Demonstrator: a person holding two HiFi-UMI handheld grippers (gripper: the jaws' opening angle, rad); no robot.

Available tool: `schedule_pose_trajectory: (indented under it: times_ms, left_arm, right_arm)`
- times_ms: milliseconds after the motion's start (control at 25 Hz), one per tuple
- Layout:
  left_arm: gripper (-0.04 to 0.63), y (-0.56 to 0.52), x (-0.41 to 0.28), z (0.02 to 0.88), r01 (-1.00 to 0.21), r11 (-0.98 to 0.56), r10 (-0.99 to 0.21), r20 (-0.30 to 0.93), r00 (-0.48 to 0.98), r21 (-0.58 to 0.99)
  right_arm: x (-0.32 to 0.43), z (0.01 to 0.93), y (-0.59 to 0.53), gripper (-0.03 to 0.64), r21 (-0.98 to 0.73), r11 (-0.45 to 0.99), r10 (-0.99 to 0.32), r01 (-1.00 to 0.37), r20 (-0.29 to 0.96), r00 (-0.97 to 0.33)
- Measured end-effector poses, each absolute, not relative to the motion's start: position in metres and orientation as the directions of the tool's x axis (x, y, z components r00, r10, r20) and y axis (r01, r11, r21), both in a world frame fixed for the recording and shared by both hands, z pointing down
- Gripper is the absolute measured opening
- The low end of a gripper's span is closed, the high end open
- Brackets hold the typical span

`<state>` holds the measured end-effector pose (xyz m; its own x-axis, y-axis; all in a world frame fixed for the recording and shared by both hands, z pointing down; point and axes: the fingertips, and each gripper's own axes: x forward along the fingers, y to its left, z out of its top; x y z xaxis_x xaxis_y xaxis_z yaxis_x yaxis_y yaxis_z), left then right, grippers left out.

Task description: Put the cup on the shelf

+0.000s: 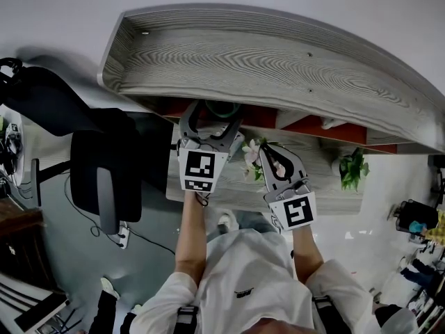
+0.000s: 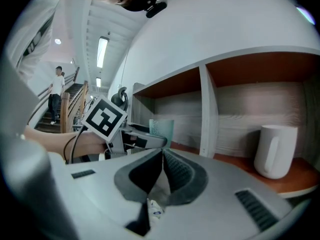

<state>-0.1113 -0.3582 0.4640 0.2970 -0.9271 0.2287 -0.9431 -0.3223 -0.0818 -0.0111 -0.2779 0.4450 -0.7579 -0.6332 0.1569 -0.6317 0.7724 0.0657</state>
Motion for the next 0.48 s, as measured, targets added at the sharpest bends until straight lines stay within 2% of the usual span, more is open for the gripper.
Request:
schedule_pose_trajectory:
  times_ms: [480]
  left_arm:
    - [0.367,-0.313,-0.122,0.453,-0.954,-0.291,-0.938,0.214,0.271,-0.067]
  right_arm:
    - [-0.010,0.437,-0.263,0.032,0.072,0.768,-0.640,-0.637,0.145,-0.755]
